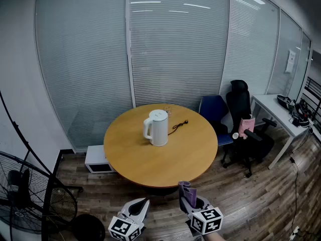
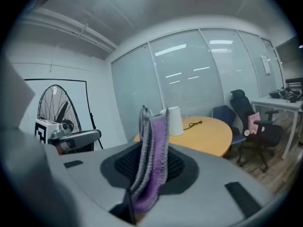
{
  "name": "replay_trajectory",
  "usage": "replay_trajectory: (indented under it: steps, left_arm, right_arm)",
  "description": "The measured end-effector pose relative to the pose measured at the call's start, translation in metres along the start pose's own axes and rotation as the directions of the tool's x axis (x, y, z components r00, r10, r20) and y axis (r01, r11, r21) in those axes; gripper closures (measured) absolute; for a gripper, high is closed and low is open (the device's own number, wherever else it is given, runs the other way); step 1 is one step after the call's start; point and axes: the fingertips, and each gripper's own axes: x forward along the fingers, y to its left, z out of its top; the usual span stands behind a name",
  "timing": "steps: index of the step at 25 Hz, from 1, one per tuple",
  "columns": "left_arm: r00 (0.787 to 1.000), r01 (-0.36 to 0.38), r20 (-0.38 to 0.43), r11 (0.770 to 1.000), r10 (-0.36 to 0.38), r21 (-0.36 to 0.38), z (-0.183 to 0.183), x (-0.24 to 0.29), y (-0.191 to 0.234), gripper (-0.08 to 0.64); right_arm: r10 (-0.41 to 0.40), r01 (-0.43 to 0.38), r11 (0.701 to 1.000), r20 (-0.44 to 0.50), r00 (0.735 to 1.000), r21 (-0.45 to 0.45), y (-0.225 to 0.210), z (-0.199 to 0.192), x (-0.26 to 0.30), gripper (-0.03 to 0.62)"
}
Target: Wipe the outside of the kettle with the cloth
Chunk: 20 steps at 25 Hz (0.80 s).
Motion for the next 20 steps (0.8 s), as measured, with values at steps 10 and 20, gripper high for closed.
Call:
replay_trajectory:
  steps: [10, 20]
  left_arm:
    - [1.0, 0.015, 0.022, 1.0, -0.015, 0.007, -0.008, 0.033, 0.014, 0.549]
    - [1.0, -0.023, -0.006, 1.0, 0.023, -0.008, -0.003, 0.121, 0.026, 0.546]
  right_arm:
    - [-0.015, 0.014, 0.997, 0.01, 1.0, 0.074, -0.028, 0.009, 0.02, 0.492]
    - [0.026, -0.023, 0.996, -0.029, 0.999, 0.083, -0.102, 0.029, 0.058, 0.492]
